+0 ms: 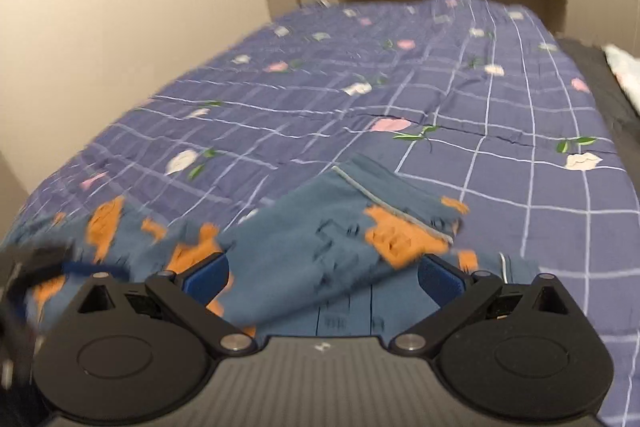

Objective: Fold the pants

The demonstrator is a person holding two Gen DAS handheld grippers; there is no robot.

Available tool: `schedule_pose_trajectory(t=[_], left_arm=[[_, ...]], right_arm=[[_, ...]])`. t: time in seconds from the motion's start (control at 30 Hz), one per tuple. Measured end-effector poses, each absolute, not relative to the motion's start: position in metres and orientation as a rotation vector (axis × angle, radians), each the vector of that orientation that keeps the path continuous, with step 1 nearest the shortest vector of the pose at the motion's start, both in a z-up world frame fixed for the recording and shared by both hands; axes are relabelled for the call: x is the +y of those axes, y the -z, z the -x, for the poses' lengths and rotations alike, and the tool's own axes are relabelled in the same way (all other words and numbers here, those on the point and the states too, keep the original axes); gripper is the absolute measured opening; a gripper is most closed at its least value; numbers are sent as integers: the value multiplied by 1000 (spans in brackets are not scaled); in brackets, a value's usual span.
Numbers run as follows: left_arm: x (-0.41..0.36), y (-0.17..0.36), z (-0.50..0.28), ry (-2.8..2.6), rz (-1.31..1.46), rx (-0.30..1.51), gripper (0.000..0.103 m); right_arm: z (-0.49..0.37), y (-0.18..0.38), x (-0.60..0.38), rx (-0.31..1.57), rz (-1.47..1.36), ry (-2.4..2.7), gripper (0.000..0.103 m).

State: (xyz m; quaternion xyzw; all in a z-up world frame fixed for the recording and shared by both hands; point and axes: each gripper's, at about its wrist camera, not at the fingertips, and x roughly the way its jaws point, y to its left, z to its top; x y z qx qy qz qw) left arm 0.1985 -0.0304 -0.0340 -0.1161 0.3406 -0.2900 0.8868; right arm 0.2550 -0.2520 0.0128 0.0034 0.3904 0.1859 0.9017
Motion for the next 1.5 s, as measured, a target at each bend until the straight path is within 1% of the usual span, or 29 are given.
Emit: schedule_pose_trajectory(t=[0.13,0.23,0.33,0.4,0.43,0.47,0.5,0.57,0.6,0.63,0.67,0.7,0.77,0.8,0.83,0.87,0.93,0.97,1.13,1.27,1.37,1.5], left_arm=[[-30,36,-208,605,257,735,83],[-30,38,-212,598,280,751,81],[-32,40,-214,586,284,753,81],[-32,42,-215,567,287,760,80],[-31,43,-217,560,289,766,76],[-31,44,-218,553,292,774,69],[-30,45,-220,547,297,785,65],[-28,46,-223,529,307,803,44],[-28,47,-221,531,315,805,39],[-27,47,-220,534,324,807,27],[-28,47,-219,538,330,811,18],[-30,47,-218,544,330,811,14],[-33,45,-214,555,322,797,9],[-35,45,-212,562,320,791,6],[-37,43,-210,564,317,785,2],[-38,42,-209,562,312,779,1],[-40,38,-206,560,300,765,1],[-41,35,-204,559,293,757,1],[-53,19,-194,571,211,692,0],[-71,9,-182,591,101,629,0],[-86,11,-173,612,20,618,0],[-102,25,-167,629,-65,662,1]], right_arm=[[-296,-12,-230,876,-48,-359,103],[-315,-11,-213,901,-23,-321,101],[-332,-6,-199,949,-4,-288,93],[-341,-1,-191,975,1,-268,89],[-344,2,-188,984,4,-251,86],[-348,4,-185,994,13,-234,83],[-351,7,-181,1003,34,-216,82],[-354,12,-173,998,76,-193,80],[-354,13,-171,994,85,-188,80],[-353,15,-167,988,105,-181,77],[-351,16,-163,981,135,-175,71],[-348,17,-157,971,179,-171,67],[-342,18,-150,954,237,-166,45],[-339,18,-149,950,251,-162,40],[-338,18,-150,950,250,-157,31],[-336,17,-152,949,242,-151,19],[-332,14,-162,939,198,-152,8],[-328,10,-169,924,163,-159,4],[-296,-22,-213,789,25,-181,3],[-254,-44,-259,659,-83,-148,3],[-220,-42,-294,605,-174,-103,3],[-180,-18,-329,588,-290,-39,3]])
